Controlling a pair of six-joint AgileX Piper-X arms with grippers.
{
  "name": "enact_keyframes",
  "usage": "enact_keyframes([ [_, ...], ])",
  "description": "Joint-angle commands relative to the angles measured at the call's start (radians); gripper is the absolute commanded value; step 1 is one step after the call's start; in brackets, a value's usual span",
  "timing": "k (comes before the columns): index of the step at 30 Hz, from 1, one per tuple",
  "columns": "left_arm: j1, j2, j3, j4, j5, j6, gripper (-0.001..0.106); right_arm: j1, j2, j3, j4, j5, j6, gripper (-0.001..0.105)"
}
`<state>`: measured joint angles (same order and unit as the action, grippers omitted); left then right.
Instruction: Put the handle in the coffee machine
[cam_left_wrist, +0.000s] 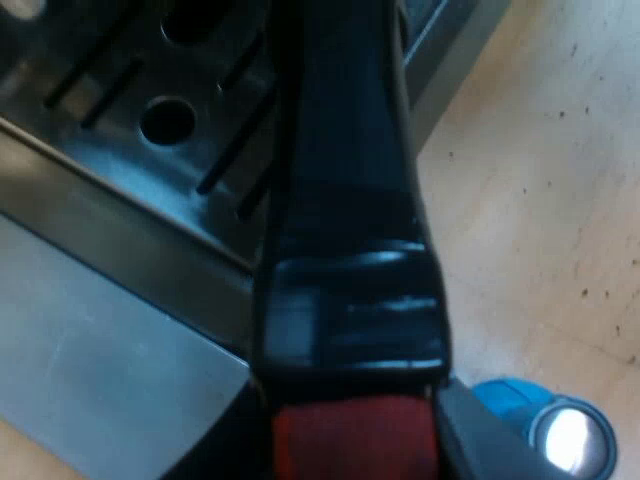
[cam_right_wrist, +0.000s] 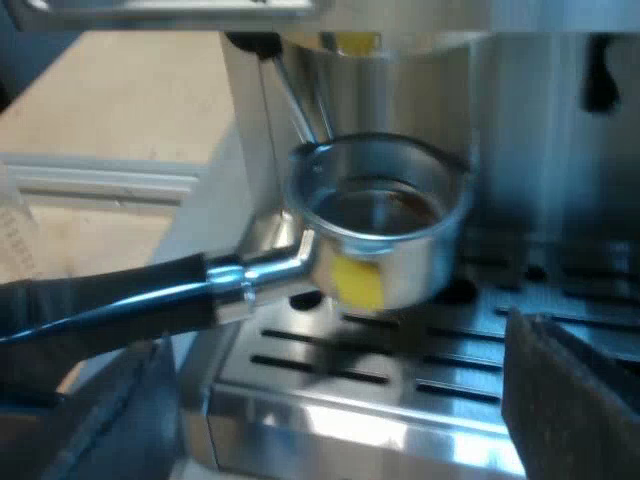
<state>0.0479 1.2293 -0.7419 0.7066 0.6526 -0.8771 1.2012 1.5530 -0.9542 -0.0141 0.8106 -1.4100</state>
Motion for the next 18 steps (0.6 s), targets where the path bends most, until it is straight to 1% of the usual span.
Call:
enact_keyframes([
  [1,-0.001,0.022,-0.039,-0.036,0.055,-0.001,0.0,0.002,0.038,-0.005,-0.119,0.05,-0.078,0.068],
  [2,-0.001,0.03,-0.05,-0.036,0.055,-0.006,0.0,0.002,0.048,-0.005,-0.135,0.068,-0.079,0.068],
  [3,-0.001,0.043,-0.064,-0.033,0.055,-0.009,0.0,0.002,0.068,-0.005,-0.161,0.114,-0.078,0.068],
  [5,-0.001,0.063,-0.084,-0.028,0.055,-0.009,0.0,0.002,0.094,-0.005,-0.194,0.164,-0.078,0.068],
  [8,-0.001,0.09,-0.111,-0.028,0.056,-0.009,0.0,0.002,0.134,-0.005,-0.235,0.182,-0.082,0.065],
  [10,-0.001,0.099,-0.124,-0.023,0.056,-0.009,0.0,0.002,0.159,-0.005,-0.271,0.182,-0.083,0.06],
  [11,-0.001,0.099,-0.126,-0.023,0.058,-0.009,0.0,0.002,0.166,-0.005,-0.279,0.182,-0.087,0.059],
  [14,-0.001,0.099,-0.128,-0.025,0.083,-0.003,0.0,0.002,0.193,-0.005,-0.349,0.194,-0.136,0.057],
  [16,-0.001,0.099,-0.128,-0.025,0.086,-0.003,0.0,0.002,0.211,-0.005,-0.408,0.207,-0.204,0.057],
  [18,-0.001,0.099,-0.128,-0.025,0.086,-0.003,0.0,0.002,0.225,-0.005,-0.459,0.203,-0.243,0.055],
])
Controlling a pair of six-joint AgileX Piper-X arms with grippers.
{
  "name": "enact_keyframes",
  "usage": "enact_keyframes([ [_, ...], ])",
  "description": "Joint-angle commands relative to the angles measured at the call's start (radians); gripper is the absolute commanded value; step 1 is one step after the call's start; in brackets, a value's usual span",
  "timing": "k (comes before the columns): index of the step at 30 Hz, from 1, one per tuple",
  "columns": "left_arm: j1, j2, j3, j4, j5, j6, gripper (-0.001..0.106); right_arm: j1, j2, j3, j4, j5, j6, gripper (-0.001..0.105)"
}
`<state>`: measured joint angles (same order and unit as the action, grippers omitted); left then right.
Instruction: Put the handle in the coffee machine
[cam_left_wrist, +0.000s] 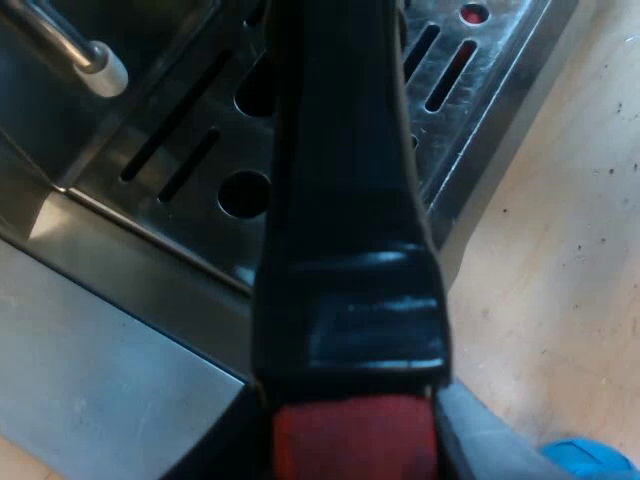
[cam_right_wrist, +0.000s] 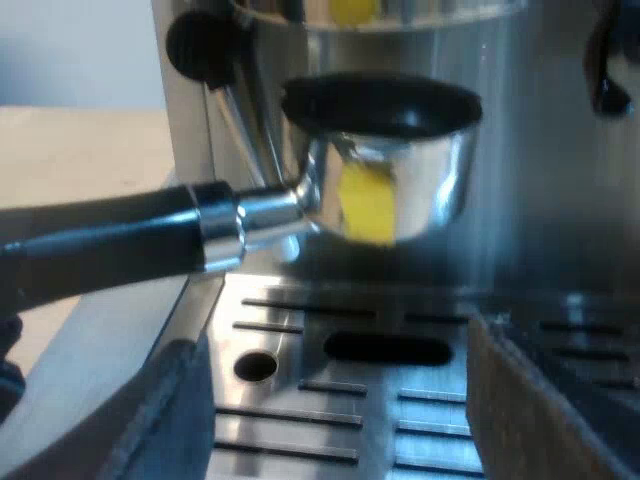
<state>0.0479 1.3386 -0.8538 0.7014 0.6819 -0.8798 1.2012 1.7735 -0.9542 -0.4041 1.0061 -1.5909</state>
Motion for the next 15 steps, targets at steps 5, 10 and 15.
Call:
enact_keyframes([
  [5,-0.001,-0.01,-0.017,-0.02,0.056,-0.001,0.0,0.0,0.026,-0.005,-0.158,0.007,-0.109,0.055],
  [10,-0.001,-0.01,-0.017,-0.03,0.056,-0.005,0.0,0.0,0.026,-0.005,-0.162,0.007,-0.116,0.055],
  [15,-0.001,-0.01,-0.017,-0.054,0.056,-0.017,0.0,0.0,0.026,-0.005,-0.162,0.007,-0.116,0.055],
])
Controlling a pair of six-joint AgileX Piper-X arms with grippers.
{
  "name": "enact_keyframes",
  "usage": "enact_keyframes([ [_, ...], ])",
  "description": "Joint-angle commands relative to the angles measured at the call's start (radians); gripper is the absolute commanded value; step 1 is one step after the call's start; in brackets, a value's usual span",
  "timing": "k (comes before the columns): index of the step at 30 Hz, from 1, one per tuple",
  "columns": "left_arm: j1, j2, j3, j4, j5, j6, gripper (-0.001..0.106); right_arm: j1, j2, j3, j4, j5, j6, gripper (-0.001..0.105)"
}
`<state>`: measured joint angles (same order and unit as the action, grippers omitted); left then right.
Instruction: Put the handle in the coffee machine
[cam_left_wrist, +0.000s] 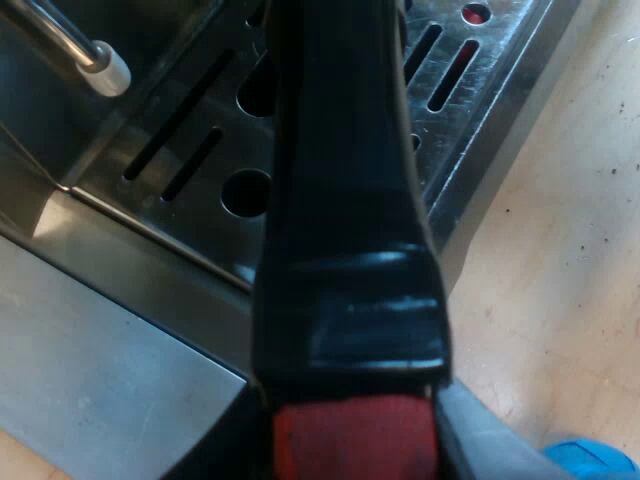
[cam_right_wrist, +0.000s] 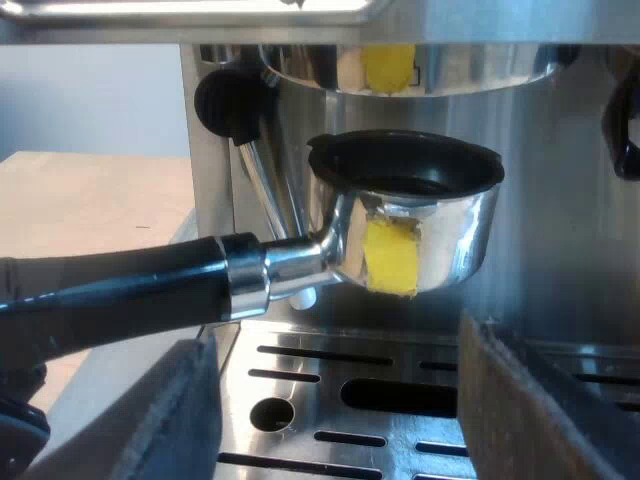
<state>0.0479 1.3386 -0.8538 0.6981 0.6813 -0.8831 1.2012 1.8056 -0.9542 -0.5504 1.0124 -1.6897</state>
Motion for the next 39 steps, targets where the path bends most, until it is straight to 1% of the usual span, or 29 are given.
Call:
enact_keyframes([
  [1,-0.001,-0.01,-0.02,-0.053,0.057,-0.014,0.0,0.0,-0.006,-0.005,-0.015,0.001,-0.017,0.055],
  [11,-0.001,-0.01,-0.058,-0.053,0.079,-0.013,0.0,0.0,-0.006,-0.005,-0.015,0.001,-0.017,0.055],
  [19,-0.001,-0.01,-0.063,-0.053,0.079,-0.013,0.0,0.0,-0.006,-0.005,-0.015,0.001,-0.017,0.055],
  [26,-0.001,-0.01,-0.095,-0.053,0.079,-0.017,0.0,0.0,-0.006,-0.005,-0.014,0.001,-0.017,0.055],
  [29,-0.001,-0.01,-0.108,-0.053,0.079,-0.029,0.0,0.0,-0.006,-0.005,-0.014,0.001,-0.018,0.055],
  [34,0.001,-0.019,-0.111,-0.049,0.079,-0.033,0.0,0.0,-0.006,-0.005,-0.005,0.001,-0.018,0.055],
  [37,0.002,-0.019,-0.111,-0.041,0.089,-0.033,0.0,0.0,-0.006,-0.005,0.004,0.001,-0.018,0.055],
  [39,0.002,-0.024,-0.111,-0.03,0.137,-0.033,0.0,0.0,-0.006,-0.005,0.009,0.001,-0.018,0.055],
])
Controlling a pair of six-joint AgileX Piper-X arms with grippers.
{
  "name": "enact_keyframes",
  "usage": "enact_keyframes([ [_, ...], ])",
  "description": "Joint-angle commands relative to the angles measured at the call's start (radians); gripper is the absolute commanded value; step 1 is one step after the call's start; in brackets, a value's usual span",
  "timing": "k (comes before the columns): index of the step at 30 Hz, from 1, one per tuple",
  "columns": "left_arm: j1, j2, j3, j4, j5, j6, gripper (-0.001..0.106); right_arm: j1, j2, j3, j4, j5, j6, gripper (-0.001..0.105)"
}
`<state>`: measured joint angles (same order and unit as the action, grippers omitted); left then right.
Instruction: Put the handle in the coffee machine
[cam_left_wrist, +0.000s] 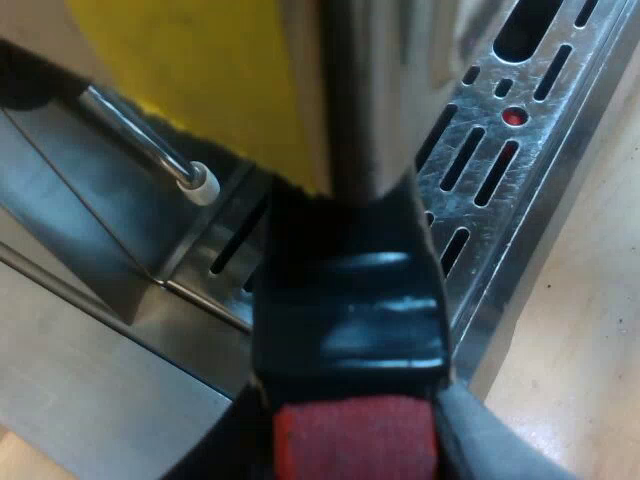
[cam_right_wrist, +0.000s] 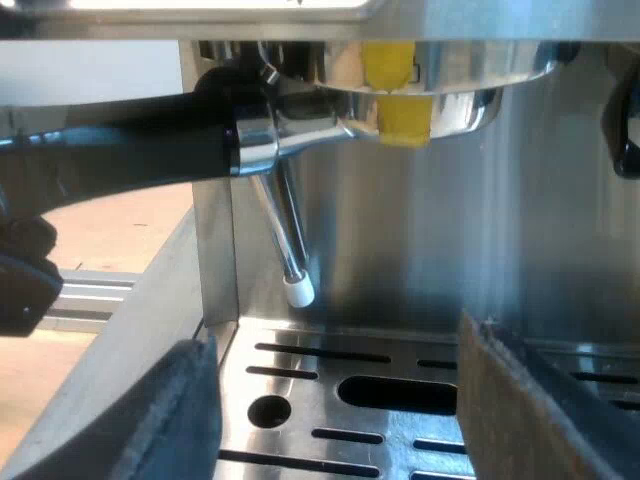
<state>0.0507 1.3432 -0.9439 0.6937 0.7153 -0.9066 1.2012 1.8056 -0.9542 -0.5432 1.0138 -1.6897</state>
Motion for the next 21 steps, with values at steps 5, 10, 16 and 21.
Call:
enact_keyframes([
  [5,-0.001,-0.04,-0.021,-0.015,0.113,-0.009,0.0,-0.031,-0.006,-0.005,0.026,0.0,-0.021,0.055],
  [10,-0.001,-0.044,-0.03,0.0,0.113,-0.009,0.0,-0.091,-0.006,-0.005,0.074,-0.05,-0.025,0.055],
  [16,-0.001,-0.044,-0.055,0.022,0.118,-0.009,0.0,-0.15,0.024,-0.005,0.035,-0.198,-0.018,0.054],
  [21,-0.001,-0.044,-0.055,0.051,0.122,-0.007,0.0,-0.164,0.09,-0.005,-0.109,-0.221,-0.021,0.038],
])
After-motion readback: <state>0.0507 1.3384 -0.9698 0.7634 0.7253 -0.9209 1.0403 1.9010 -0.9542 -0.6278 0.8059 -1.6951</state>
